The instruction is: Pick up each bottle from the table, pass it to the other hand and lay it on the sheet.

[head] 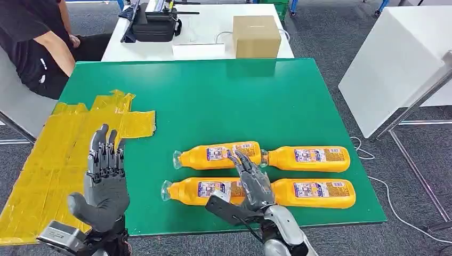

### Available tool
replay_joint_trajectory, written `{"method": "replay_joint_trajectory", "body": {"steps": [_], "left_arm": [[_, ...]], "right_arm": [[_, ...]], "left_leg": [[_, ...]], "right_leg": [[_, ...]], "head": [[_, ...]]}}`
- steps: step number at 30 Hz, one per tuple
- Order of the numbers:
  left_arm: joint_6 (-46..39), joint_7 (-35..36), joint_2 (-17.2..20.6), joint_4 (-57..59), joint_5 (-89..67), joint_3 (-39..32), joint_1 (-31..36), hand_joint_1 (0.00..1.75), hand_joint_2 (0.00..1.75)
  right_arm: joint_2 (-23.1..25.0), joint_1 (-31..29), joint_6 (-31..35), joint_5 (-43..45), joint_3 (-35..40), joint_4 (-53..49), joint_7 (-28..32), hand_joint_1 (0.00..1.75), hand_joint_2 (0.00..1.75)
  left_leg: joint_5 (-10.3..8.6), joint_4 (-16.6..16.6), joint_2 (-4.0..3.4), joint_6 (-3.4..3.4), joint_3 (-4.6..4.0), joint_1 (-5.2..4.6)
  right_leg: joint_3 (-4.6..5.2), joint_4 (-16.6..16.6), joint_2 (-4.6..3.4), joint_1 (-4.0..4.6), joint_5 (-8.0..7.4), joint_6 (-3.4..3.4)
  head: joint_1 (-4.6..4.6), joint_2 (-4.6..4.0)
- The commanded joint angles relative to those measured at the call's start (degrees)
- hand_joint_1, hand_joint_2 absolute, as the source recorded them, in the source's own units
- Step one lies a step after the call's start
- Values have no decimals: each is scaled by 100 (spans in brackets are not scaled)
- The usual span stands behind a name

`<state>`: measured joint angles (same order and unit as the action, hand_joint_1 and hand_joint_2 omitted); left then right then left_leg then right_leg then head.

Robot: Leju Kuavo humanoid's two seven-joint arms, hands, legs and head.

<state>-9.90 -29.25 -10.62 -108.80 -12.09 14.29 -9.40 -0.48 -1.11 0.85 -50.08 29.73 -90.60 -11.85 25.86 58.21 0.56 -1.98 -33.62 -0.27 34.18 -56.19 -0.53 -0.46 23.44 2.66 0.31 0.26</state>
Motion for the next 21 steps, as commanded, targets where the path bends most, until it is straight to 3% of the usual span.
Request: {"method": "replay_joint_trajectory", "body": {"steps": [1,10,21], "left_arm": [[67,39,0,236,8,-55,221,0,0],[90,76,59,332,205,-14,435,0,0],[85,48,92,393,275,15,483,0,0]], "right_arm": [[17,-636,-290,164,282,968,18,0,175],[-131,-1459,-1103,688,1194,1923,-154,0,175],[-233,-1660,-1294,845,1483,2242,-228,0,175]], "left_leg": [[3,-7,-12,8,20,4],[0,-7,-9,6,17,2],[1,-9,-7,8,24,4]], "right_leg": [[-18,9,-6,4,-1,-5],[-15,7,-4,2,-2,-3],[-23,10,-1,4,0,-4]], "head": [[0,0],[2,0],[0,0]]}}
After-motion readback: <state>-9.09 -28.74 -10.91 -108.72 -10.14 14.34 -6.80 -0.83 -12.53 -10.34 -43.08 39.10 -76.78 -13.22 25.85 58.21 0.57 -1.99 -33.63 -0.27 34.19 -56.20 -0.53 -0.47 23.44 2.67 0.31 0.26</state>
